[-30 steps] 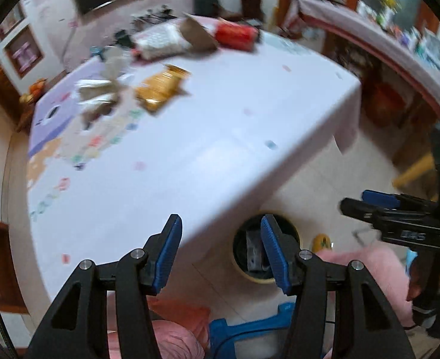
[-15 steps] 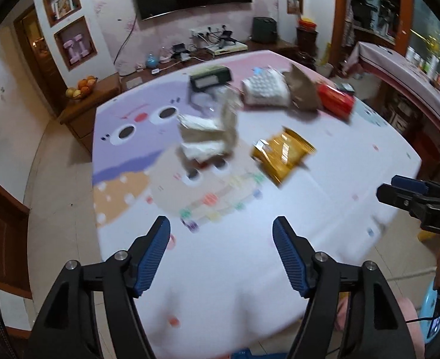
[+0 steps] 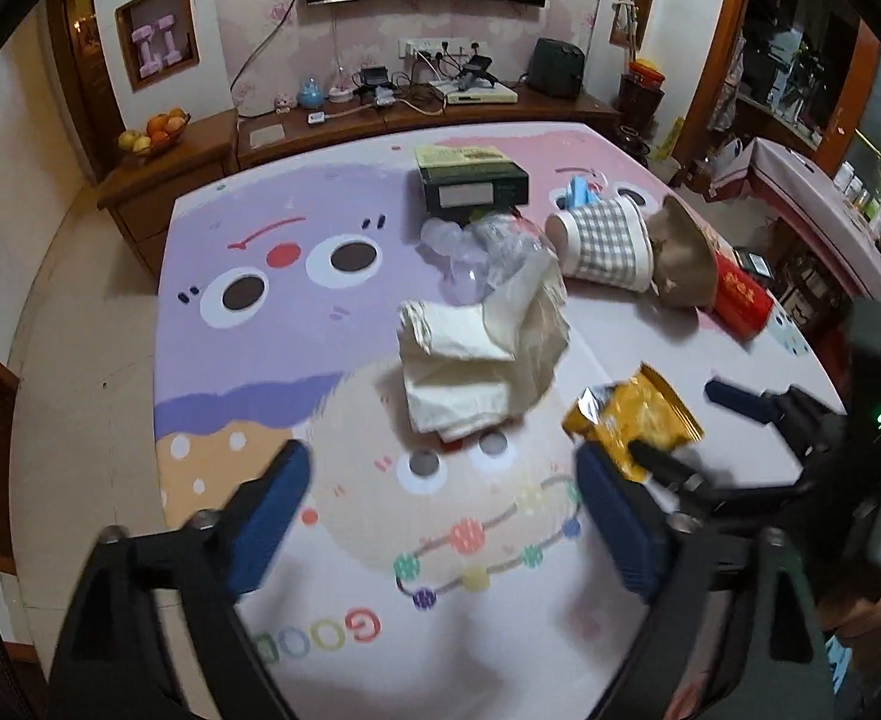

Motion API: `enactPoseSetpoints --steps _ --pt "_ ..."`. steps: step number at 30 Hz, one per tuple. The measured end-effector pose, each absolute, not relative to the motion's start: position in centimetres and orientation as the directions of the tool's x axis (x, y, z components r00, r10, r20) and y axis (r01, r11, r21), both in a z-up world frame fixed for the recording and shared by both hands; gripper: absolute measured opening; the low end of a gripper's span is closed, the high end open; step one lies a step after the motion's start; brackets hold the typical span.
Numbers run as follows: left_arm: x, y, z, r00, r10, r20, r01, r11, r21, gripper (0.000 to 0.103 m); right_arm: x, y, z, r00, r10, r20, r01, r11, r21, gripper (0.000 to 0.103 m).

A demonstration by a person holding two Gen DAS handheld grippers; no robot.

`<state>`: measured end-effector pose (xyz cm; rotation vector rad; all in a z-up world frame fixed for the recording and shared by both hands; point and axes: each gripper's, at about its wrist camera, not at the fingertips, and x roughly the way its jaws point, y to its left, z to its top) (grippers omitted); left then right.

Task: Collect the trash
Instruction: 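Grasp the yellow crackers packet with the right tool while the left tool grasps the white tissue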

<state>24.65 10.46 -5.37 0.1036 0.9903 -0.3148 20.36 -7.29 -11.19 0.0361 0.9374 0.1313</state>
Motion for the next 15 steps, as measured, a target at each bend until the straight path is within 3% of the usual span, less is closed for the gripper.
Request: enactPoseSetpoints --steps 2,8,12,14,15 --pt "25.2 10.2 -5.5 0.517 -0.205 -0.831 0.303 0.952 -0.046 0.102 21.2 -6.5 -12.3 0.558 0.107 -0.823 -0.120 0.992 0.048 0.085" --pt "26.9 9.2 -6.1 0.502 -0.223 -0.836 0.310 0.948 -0.067 0.102 22.8 -5.1 -15.0 0.489 0.050 -0.871 -0.166 0.985 -0.037 0.085" --pt "28.3 8.3 -6.6 0.484 -0.236 -0.843 0.316 0.945 -0.083 0.102 23.2 -5.7 -14.7 0.491 0.072 -0.868 -0.149 0.989 -0.002 0.061" --pt "28.9 7.9 -7.0 0.471 -0.242 -0.848 0.317 0.944 -0.094 0.102 23.5 -6.2 -14.3 0.486 0.089 -0.870 -0.145 0.989 0.020 0.054" --pt "29.4 7.6 -7.2 0.456 -0.251 -0.854 0.317 0.942 -0.108 0.102 23.6 -6.5 -14.1 0.484 0.092 -0.870 -0.138 0.990 0.028 0.043"
